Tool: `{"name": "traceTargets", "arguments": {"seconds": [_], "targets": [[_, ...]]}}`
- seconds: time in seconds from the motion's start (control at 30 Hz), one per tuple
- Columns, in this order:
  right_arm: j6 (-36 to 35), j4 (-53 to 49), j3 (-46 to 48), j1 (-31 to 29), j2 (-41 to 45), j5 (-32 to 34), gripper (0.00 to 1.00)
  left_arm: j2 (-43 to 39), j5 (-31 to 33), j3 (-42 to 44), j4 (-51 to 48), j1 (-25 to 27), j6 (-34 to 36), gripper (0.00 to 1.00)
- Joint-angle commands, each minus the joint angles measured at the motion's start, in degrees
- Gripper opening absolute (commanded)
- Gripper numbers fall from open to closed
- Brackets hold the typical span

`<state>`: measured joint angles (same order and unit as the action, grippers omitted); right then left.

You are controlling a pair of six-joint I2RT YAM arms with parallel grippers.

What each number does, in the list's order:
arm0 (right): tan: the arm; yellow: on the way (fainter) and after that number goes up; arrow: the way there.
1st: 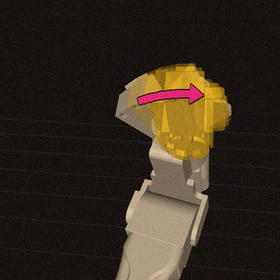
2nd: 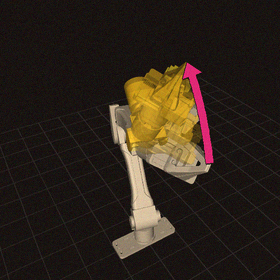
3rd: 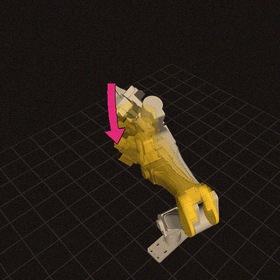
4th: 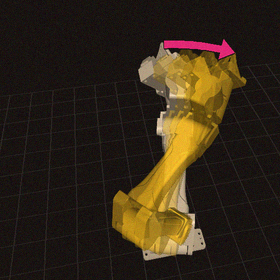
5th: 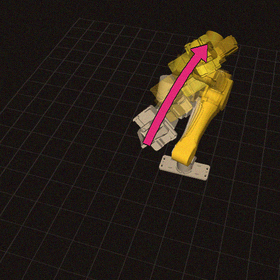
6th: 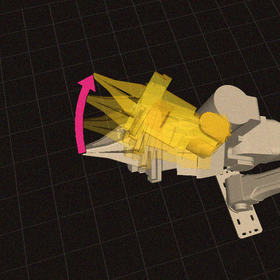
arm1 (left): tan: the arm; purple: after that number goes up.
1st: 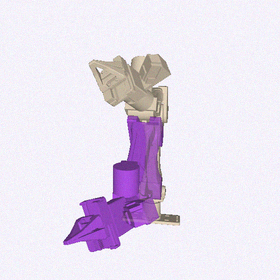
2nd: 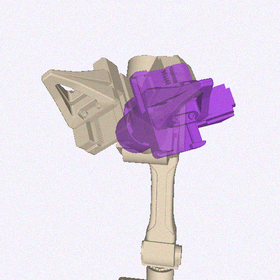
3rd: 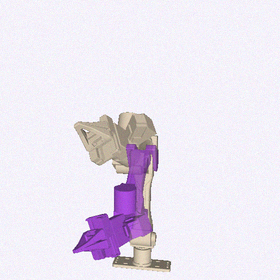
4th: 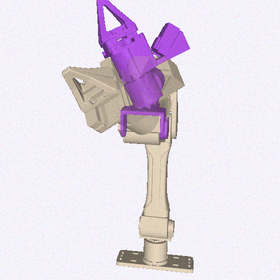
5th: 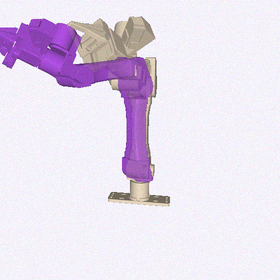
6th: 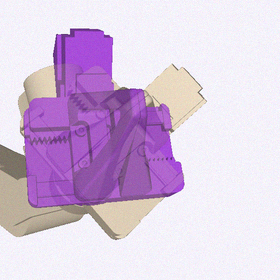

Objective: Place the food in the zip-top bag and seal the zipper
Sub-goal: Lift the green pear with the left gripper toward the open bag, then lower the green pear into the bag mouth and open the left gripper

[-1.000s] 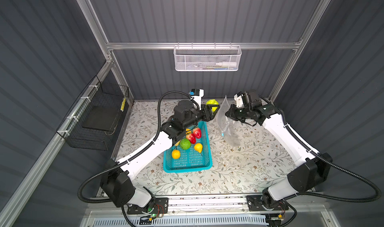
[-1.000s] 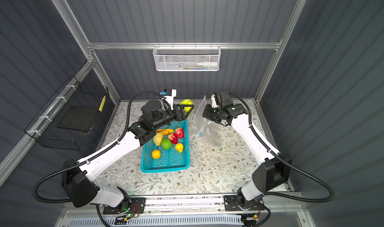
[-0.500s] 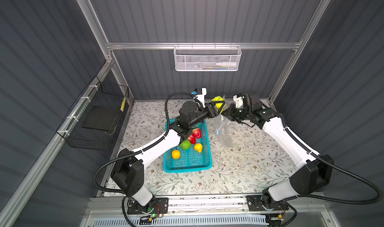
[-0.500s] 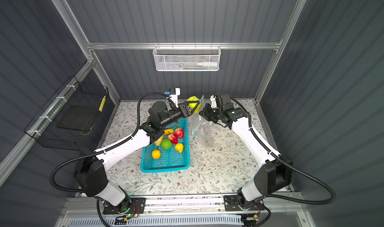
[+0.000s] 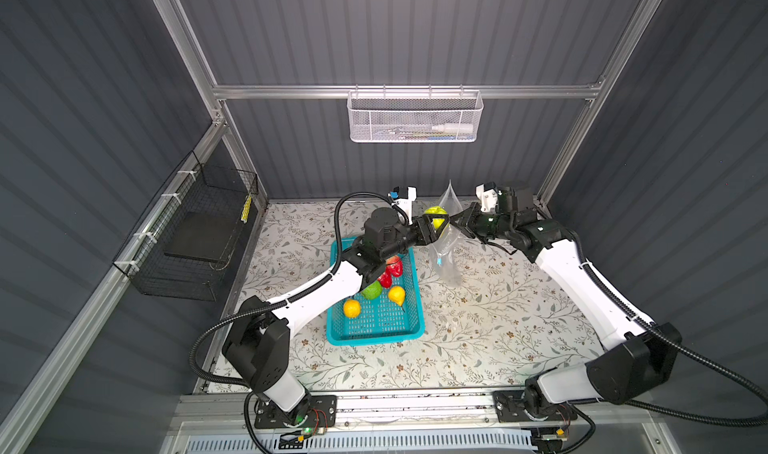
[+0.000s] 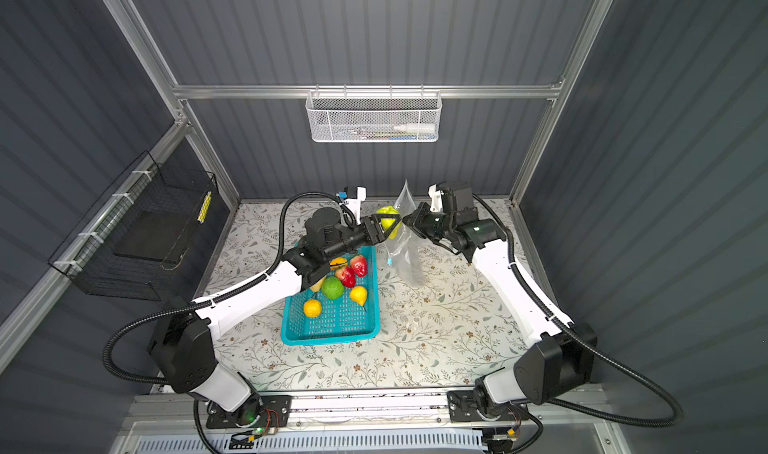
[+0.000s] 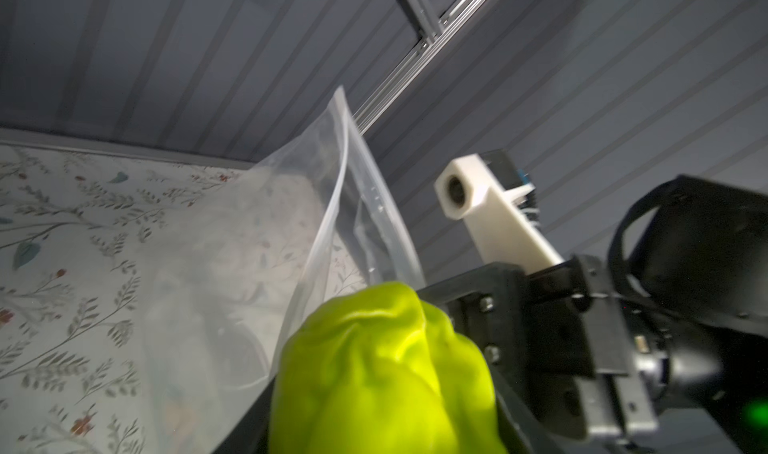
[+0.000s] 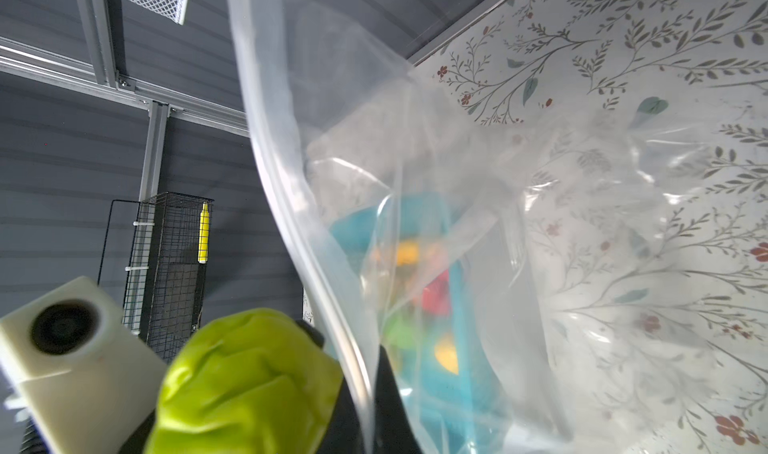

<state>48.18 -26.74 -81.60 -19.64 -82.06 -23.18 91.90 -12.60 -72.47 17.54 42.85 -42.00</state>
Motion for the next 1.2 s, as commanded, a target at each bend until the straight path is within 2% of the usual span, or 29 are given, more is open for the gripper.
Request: {"name": "traceTargets", "arguments": {"seconds": [0.0,0.23,0.3,0.47,0.6,0.8,0.93,1.07,1.17], "targets": [[-2.41,-0.94,-0.89,0.14,0.94,-0.96,0.0,-0.33,1.39,-3.89,-8.67,0.5,7.34,0.35],[-5.76,-4.32,-4.9,-1.2,-1.21,-1.78,0.0,1.57,3.05,-7.96,-18.34,1.27,11.91,0.36],[-7.0,-5.9,-5.99,-2.0,-2.23,-1.04,0.0,3.6,3.54,-12.76,-23.79,1.35,12.34,0.36],[-9.02,-9.35,-6.9,-3.33,-4.13,2.33,0.0,7.11,5.83,-16.17,-33.16,1.6,11.82,0.36],[-10.18,-10.81,-7.14,-4.08,-4.75,6.24,0.0,6.72,8.01,-15.0,-35.48,1.62,11.63,0.36],[-11.7,-12.59,-9.15,-5.79,-6.41,8.35,0.0,8.07,9.7,-15.57,-38.55,1.62,11.06,0.39],[-12.03,-13.38,-9.77,-7.03,-7.37,9.52,0.0,9.51,10.61,-16.69,-40.31,1.62,10.19,0.5],[-12.09,-13.68,-9.5,-7.74,-7.97,10.5,0.0,9.55,10.59,-17.35,-40.25,1.62,9.28,0.68],[-12.07,-13.75,-9.27,-7.78,-8.1,10.98,0.0,8.63,10.25,-17.02,-39.13,1.59,8.62,0.73]]}}
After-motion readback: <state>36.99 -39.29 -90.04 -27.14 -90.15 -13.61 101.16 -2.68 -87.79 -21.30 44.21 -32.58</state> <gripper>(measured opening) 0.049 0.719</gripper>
